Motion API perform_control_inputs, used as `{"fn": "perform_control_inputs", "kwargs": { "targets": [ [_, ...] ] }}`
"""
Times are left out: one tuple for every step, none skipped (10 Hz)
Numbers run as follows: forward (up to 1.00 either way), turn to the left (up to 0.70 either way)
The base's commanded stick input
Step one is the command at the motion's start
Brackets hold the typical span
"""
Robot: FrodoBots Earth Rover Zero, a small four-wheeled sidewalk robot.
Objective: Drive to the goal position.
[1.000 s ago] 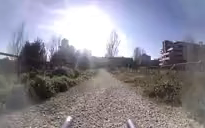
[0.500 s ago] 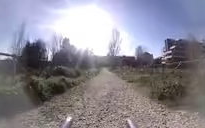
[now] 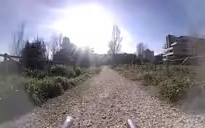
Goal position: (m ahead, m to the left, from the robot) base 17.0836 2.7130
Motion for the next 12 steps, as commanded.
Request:
{"fn": "perform_control_inputs", "kwargs": {
  "targets": [
    [0.50, 0.00],
    [0.50, 0.00],
    [0.50, 0.00],
    [0.50, 0.00],
    [0.50, 0.00],
    [0.50, 0.00],
    [0.50, 0.00],
    [0.50, 0.00],
    [0.50, 0.00],
    [0.50, 0.00],
    [0.50, 0.00],
    [0.50, 0.00]
  ]
}}
